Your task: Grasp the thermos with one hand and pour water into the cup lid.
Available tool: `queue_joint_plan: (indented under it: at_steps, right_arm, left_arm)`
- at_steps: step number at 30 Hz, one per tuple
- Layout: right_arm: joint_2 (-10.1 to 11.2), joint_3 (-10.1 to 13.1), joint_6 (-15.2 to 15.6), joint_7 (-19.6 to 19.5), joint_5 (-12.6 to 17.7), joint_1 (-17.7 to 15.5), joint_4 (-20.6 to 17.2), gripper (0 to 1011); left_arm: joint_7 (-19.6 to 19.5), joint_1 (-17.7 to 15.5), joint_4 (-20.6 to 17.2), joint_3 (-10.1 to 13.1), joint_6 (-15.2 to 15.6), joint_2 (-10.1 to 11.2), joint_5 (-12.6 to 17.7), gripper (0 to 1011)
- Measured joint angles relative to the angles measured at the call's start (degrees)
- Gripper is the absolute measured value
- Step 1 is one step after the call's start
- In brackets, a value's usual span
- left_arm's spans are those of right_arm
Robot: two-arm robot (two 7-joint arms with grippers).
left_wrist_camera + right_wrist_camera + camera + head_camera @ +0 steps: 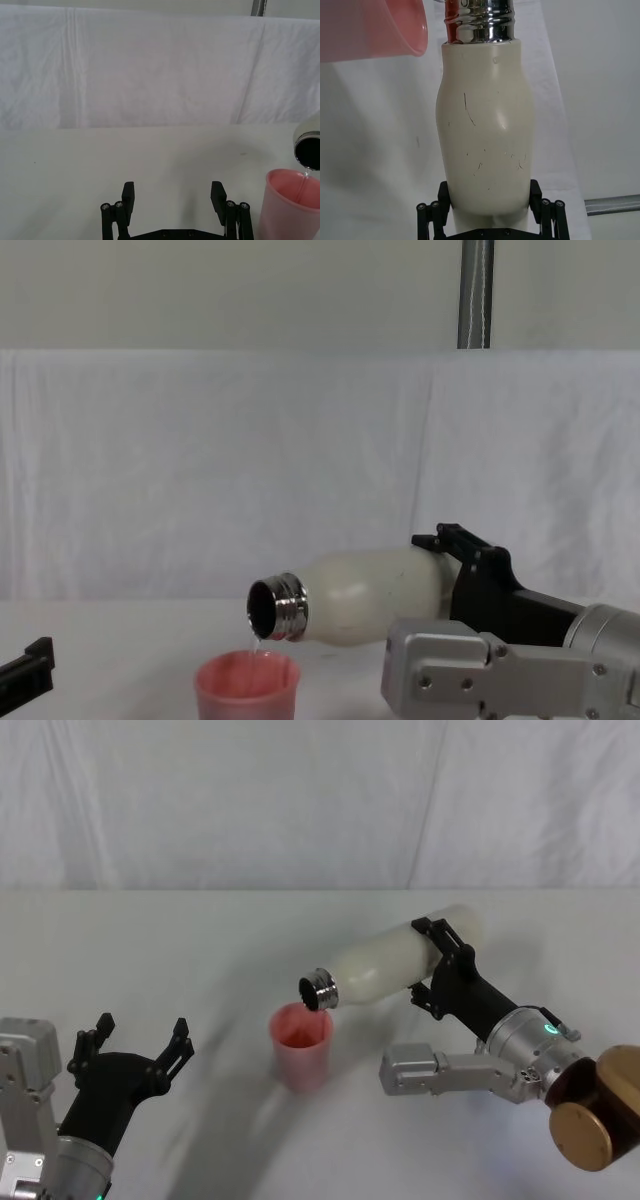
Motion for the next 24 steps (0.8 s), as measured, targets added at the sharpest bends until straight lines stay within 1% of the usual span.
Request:
queue_joint_plan:
  at_steps: [24]
  right_arm:
    - [0.28, -0.21, 0.22, -0.1, -0.59, 0.01, 0.07, 961]
  left_arm:
    - [0.0, 0.0, 0.0, 0.0, 0.0, 0.0, 0.0, 1001]
